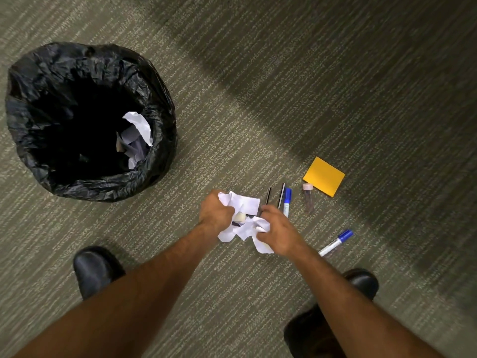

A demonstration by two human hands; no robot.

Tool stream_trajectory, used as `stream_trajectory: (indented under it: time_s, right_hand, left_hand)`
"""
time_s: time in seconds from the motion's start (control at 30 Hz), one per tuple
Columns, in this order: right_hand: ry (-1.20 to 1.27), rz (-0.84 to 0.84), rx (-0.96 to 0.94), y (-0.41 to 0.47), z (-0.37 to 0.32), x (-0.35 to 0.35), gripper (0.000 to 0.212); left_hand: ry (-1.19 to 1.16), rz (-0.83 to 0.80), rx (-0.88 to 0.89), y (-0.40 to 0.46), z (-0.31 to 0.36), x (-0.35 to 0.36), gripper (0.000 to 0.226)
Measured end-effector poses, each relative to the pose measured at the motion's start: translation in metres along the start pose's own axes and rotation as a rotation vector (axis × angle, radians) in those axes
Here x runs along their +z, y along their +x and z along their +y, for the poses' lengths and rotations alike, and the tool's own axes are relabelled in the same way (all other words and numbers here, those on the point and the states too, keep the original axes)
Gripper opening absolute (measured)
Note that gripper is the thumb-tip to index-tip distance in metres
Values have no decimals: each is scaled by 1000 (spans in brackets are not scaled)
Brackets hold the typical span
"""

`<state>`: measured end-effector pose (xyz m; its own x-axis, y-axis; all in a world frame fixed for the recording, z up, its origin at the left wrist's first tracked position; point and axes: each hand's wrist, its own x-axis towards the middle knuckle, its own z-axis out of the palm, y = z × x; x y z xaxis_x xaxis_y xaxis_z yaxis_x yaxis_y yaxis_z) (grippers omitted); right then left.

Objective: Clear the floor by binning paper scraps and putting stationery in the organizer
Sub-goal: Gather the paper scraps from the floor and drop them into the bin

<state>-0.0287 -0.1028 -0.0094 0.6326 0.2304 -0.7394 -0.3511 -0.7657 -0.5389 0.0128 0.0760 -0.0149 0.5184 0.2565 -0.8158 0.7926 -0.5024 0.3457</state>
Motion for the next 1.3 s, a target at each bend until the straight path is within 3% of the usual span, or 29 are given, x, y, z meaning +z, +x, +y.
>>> stream_trajectory:
  time_s: [0.17, 0.3, 0.6, 0.87, 1.1, 1.3]
  right_hand:
    - [-110, 129, 51, 9, 2, 40, 25]
    - [-51, 163, 86, 17, -6, 47, 14]
    - [157, 290, 149, -25, -25, -12, 27]
    - [349, 423, 49, -40, -145, -86, 15]
    - [579, 323, -159, -25, -268, -97, 9]
    - [592, 254, -129, 16, -332, -58, 9]
  left_hand:
    - [-61, -32, 23, -5, -12, -23, 19]
    - [-101, -89, 17, 0, -17, -29, 26]
    - [-39, -20, 276, -47, -2, -51, 31]
    - [-147, 191, 472, -77, 56, -177, 21]
    - [-289, 356, 359, -59, 64, -278, 29]
    - [-404, 378, 201, -32, 35, -308, 35]
